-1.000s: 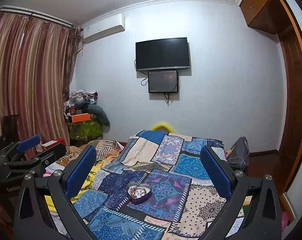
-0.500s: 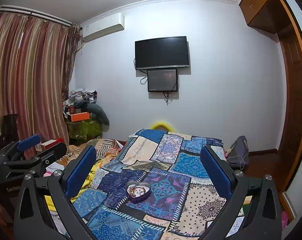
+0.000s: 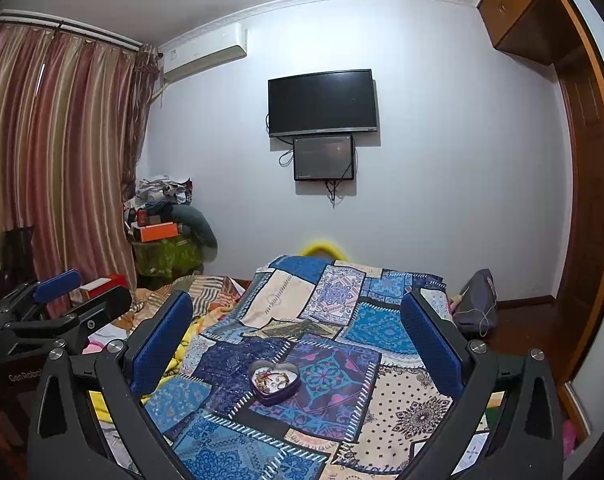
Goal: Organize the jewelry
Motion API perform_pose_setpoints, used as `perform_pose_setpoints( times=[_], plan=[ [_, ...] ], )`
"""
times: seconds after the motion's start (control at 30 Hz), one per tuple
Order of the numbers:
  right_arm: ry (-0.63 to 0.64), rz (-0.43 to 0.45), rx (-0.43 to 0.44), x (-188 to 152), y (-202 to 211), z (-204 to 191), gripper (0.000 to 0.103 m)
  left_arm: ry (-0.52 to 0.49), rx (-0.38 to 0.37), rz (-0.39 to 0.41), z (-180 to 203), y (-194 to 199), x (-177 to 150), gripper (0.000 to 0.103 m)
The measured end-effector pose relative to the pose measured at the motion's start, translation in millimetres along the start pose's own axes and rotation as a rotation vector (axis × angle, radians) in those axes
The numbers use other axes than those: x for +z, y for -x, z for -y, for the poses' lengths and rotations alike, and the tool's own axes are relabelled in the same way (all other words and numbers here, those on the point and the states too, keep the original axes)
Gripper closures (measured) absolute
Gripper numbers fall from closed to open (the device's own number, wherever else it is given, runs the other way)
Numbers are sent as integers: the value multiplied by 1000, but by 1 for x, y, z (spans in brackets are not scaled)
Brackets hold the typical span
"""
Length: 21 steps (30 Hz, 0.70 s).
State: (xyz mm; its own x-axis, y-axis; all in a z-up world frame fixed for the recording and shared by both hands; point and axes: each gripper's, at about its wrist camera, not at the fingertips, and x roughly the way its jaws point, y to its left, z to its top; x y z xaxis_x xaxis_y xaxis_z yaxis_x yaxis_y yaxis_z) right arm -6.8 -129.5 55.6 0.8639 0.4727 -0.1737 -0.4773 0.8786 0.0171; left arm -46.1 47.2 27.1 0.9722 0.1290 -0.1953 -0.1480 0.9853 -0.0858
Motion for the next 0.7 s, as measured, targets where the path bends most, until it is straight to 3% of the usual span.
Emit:
perform_pose_setpoints(
  times=[0.7],
  plan=[
    [-17,-22,-11,-5,-5,6,0,-11,4,-19,4,-8,-4,1]
  ],
)
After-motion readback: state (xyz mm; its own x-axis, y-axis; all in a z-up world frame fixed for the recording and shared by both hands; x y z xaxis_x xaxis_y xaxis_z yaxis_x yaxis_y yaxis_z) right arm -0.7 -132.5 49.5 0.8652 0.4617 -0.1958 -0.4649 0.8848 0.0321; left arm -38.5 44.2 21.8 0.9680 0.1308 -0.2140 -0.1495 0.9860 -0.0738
